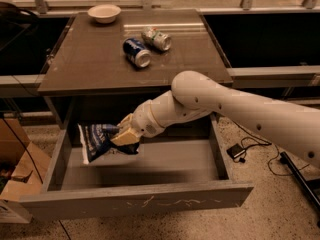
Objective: Pick blue chip bag from top drawer and place on counter
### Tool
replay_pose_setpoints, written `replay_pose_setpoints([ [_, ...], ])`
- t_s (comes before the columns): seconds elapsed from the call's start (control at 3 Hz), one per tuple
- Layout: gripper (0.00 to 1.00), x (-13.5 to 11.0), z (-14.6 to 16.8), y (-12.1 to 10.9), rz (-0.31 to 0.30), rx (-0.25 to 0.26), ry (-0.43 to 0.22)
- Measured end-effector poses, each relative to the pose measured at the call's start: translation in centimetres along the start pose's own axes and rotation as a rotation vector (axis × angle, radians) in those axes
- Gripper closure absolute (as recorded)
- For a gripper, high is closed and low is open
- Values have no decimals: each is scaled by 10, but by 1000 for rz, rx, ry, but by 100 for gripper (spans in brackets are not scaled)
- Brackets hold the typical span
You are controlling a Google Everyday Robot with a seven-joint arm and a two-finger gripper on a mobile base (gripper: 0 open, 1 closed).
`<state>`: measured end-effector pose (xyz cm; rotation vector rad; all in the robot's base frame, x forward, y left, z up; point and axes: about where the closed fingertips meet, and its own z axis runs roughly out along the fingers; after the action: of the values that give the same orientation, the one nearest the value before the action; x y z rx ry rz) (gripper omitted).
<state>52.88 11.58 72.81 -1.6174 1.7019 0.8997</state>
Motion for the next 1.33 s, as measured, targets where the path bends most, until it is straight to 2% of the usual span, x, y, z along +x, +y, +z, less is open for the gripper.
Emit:
replay_pose_setpoints([
  [0.33,100,-37,-76,-6,5,90,-66],
  [0.67,100,-78,-157,-46,-1,247,-100],
  [1.0,100,-93,-200,-89,29,361,-107],
  [1.33,100,-98,-220,-139,65,434,-113],
])
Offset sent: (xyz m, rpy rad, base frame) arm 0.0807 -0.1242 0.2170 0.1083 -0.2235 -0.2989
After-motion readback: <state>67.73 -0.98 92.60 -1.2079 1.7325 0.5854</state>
